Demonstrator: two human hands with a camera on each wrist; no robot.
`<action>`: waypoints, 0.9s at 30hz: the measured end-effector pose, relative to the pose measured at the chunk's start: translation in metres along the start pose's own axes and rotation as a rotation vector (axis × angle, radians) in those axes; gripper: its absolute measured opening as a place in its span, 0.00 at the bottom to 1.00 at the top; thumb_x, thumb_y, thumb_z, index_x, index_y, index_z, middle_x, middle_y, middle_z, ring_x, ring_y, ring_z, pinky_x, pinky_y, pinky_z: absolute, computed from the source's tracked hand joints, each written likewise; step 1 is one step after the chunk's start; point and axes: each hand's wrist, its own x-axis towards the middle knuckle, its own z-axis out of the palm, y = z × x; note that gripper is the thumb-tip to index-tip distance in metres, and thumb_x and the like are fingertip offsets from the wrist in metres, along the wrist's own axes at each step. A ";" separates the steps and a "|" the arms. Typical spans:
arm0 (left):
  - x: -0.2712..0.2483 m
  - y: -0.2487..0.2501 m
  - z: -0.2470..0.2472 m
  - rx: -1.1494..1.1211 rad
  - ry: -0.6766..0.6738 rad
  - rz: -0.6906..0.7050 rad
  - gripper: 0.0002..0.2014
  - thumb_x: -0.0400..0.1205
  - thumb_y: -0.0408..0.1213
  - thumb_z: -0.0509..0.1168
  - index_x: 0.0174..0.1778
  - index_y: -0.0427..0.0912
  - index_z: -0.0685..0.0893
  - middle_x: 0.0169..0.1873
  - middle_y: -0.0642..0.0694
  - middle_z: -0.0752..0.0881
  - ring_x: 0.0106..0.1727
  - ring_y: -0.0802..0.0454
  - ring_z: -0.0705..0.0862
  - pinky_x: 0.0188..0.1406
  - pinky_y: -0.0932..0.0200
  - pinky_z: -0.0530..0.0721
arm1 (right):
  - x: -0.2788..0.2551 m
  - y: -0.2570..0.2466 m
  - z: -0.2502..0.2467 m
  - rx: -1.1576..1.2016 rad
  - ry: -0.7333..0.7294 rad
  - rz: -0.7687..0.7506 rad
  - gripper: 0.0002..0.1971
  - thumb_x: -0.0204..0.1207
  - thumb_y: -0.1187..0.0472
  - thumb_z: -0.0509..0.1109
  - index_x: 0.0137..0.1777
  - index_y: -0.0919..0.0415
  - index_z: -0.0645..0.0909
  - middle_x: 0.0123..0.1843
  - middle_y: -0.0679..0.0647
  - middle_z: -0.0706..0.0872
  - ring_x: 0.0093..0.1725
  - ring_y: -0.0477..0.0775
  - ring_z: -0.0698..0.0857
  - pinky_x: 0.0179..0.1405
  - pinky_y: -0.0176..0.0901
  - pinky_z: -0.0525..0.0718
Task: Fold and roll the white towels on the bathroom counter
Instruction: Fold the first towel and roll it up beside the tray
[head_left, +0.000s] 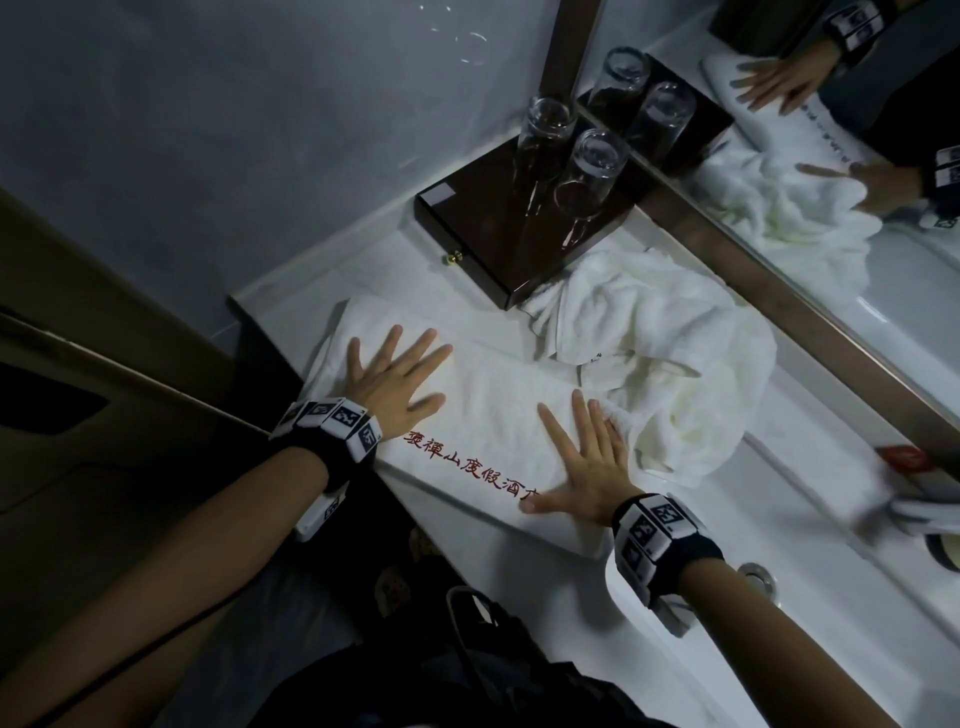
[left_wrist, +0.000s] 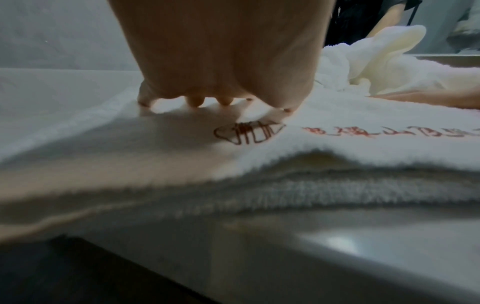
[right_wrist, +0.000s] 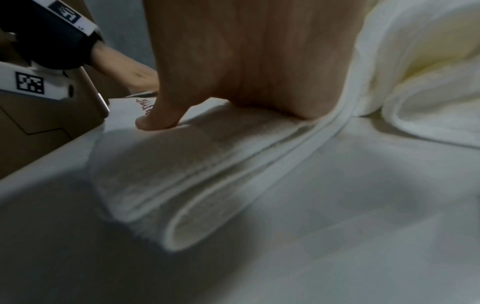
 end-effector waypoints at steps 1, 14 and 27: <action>0.003 0.001 -0.003 0.000 0.006 -0.003 0.30 0.83 0.59 0.46 0.79 0.64 0.40 0.81 0.61 0.37 0.83 0.46 0.35 0.75 0.26 0.37 | 0.001 0.000 -0.001 0.003 0.010 0.007 0.61 0.49 0.22 0.68 0.73 0.27 0.27 0.77 0.43 0.19 0.76 0.47 0.24 0.76 0.55 0.32; 0.057 0.050 -0.062 0.202 -0.015 0.190 0.30 0.74 0.16 0.55 0.72 0.40 0.68 0.67 0.41 0.73 0.72 0.42 0.67 0.77 0.52 0.53 | 0.016 0.018 -0.049 -0.068 0.269 0.214 0.36 0.64 0.46 0.76 0.74 0.50 0.70 0.69 0.55 0.76 0.68 0.59 0.69 0.63 0.47 0.57; 0.034 0.005 -0.141 -0.194 0.803 0.355 0.09 0.71 0.24 0.59 0.39 0.28 0.85 0.38 0.30 0.86 0.40 0.35 0.85 0.46 0.48 0.76 | -0.043 -0.025 -0.146 0.907 0.637 -0.293 0.14 0.65 0.68 0.79 0.41 0.46 0.84 0.37 0.36 0.88 0.38 0.31 0.83 0.36 0.23 0.79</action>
